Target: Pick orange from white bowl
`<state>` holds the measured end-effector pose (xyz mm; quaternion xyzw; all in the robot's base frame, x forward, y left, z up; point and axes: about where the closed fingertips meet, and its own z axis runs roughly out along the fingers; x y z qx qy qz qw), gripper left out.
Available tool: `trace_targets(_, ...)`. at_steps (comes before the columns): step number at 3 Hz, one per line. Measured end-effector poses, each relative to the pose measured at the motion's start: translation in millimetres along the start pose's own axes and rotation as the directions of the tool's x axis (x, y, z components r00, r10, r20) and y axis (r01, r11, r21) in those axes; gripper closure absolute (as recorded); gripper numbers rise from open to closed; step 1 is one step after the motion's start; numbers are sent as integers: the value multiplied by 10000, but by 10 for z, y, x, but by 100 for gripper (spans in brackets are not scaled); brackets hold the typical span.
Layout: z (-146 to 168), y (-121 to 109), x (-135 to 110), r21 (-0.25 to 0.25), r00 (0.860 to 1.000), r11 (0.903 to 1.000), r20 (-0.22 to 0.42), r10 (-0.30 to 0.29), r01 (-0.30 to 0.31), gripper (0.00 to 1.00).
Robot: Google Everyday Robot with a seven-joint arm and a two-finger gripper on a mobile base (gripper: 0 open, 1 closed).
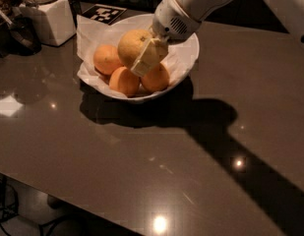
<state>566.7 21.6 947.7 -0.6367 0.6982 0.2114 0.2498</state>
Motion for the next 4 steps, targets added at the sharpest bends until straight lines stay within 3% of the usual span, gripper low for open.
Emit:
trace_targets(1, -126, 219, -38, 338, 9994, 9993, 317, 124, -135, 100)
trace_targets(3, -499, 789, -74, 1704, 9932, 9842, 1132, 281, -472, 100)
trace_targets(4, -522, 807, -54, 1792, 9930, 9824, 1137, 329, -531, 100)
